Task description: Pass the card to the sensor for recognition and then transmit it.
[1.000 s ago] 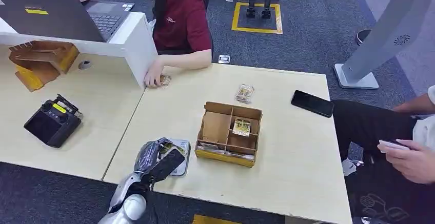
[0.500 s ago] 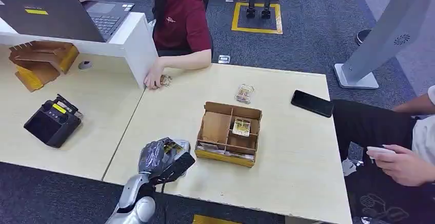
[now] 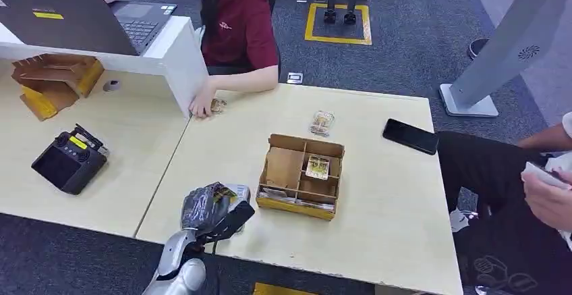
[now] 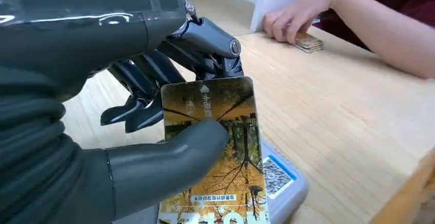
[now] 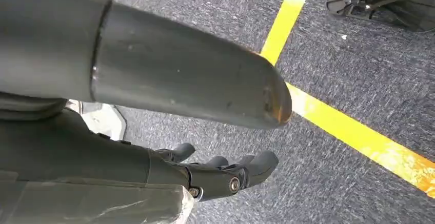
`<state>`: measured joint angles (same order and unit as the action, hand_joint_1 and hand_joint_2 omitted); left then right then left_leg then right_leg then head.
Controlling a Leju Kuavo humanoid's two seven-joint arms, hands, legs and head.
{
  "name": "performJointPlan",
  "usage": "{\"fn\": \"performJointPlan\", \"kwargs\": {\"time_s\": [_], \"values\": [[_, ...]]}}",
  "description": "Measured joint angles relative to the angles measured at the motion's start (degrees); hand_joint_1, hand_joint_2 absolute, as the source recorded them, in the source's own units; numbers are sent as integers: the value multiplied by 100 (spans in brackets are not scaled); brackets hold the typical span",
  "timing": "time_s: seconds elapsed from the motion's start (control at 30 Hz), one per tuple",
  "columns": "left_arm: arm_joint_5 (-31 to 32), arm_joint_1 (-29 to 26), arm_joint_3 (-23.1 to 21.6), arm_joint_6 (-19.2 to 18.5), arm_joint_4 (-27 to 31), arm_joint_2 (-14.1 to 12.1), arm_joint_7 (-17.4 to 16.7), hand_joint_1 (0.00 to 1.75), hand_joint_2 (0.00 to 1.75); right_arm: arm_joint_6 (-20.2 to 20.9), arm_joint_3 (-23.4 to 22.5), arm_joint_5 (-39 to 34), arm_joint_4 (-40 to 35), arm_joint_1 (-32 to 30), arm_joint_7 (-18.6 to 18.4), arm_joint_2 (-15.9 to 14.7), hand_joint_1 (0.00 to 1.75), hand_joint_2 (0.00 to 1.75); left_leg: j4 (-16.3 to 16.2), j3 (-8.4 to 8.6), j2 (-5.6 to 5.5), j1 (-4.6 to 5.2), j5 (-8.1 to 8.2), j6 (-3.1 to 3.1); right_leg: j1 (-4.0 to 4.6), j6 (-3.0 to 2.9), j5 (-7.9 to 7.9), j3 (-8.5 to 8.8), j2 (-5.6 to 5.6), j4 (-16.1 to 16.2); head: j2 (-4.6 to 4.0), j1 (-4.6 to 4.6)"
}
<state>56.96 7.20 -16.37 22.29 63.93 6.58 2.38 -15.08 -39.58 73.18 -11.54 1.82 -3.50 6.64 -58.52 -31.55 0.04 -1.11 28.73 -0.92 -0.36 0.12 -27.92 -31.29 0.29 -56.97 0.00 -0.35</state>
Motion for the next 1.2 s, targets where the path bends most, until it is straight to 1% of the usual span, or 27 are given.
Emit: {"fn": "performJointPlan", "kwargs": {"time_s": [0.03,0.1,0.13,0.17,0.23,0.3,0.37,0.43,0.5,0.57,0.63,0.67,0.73,0.83,0.9,0.97,1.03,1.2], "values": [[-309,-19,29,9,33,13,303,175,175,0,-5,24,0,1,7,0,0,0,0,0,0,0,0,0,0,0,0,0,0,0,0,-2],[-1232,-85,79,22,256,44,958,175,175,0,-24,64,0,1,4,0,0,0,0,-1,0,0,0,0,0,0,0,-1,1,0,0,0],[-1623,-100,96,37,390,64,1174,175,175,0,-33,96,0,2,2,0,0,0,0,-2,0,0,0,0,0,0,0,-2,0,0,0,0],[-1990,-85,129,53,512,66,1321,175,175,0,-40,123,0,3,-9,0,0,0,0,-1,0,0,0,0,0,0,0,-1,-1,0,0,0],[-2626,-7,193,50,880,31,1355,175,175,0,-57,177,0,7,-29,0,0,0,-1,-4,0,-1,-3,4,1,2,3,-4,-1,0,0,0],[-2897,261,271,153,1184,-54,1357,175,175,4,-74,251,0,9,-50,0,0,0,-1,-9,-7,-1,-12,13,1,2,3,-4,-11,0,0,-2],[-3208,629,408,177,1333,-174,1361,175,175,9,-74,308,0,24,-52,0,0,0,-1,-10,-14,-3,-19,6,2,-5,10,-4,-16,-2,0,-2],[-3436,986,575,236,1423,-300,1480,175,175,33,-74,372,0,39,-50,0,0,0,-1,-8,-13,-3,-21,3,3,-9,15,-5,-14,-4,0,0],[-3408,1275,719,406,1434,-421,1578,175,175,81,-74,441,0,47,-48,0,0,0,-1,-8,-14,-3,-26,3,3,-9,15,-5,-16,-6,0,0],[-3210,1540,851,698,1403,-522,1630,175,175,151,-70,577,0,66,-57,0,0,0,-1,-10,-14,-3,-27,3,3,-7,17,-7,-15,-6,0,-2],[-2904,1893,1031,1066,1188,-590,1685,175,175,206,-59,673,0,94,-63,0,0,0,-1,-10,-14,-2,-30,5,3,-6,18,-6,-15,-6,0,-2],[-2729,2053,1099,1308,1015,-618,1733,175,175,219,-37,717,0,107,-63,0,0,0,-1,-10,-14,-2,-30,5,3,-6,18,-6,-15,-6,0,2],[-2453,2325,1235,1632,670,-675,1803,175,175,230,22,795,0,126,-50,0,0,0,-1,-9,-13,-2,-30,4,3,-5,21,-6,-13,-6,0,0],[-2054,2658,1511,1681,67,-693,2039,175,175,227,63,866,0,156,-6,0,0,0,-1,-11,-13,-1,-35,9,2,-2,23,-7,-13,-5,0,-2],[-1845,2757,1715,1681,-213,-673,2198,175,175,221,76,879,0,175,2,0,0,0,-2,-11,-8,-1,-35,9,2,-2,24,-12,-7,-5,0,0],[-1792,2830,1880,1681,-413,-610,2354,175,175,210,79,883,0,178,0,0,0,0,-2,-13,-8,0,-34,9,2,-2,24,-12,-8,-5,0,0],[-1606,2871,2048,1683,-575,-540,2358,175,175,212,81,898,0,182,-24,0,0,0,-2,-14,-9,0,-34,10,1,-2,24,-12,-8,-4,0,0],[-1300,2890,2269,1683,-767,-406,2428,175,175,223,105,916,0,183,-63,0,0,0,-2,-16,-9,0,-34,10,1,-2,24,-15,-8,-4,0,-2]]}}
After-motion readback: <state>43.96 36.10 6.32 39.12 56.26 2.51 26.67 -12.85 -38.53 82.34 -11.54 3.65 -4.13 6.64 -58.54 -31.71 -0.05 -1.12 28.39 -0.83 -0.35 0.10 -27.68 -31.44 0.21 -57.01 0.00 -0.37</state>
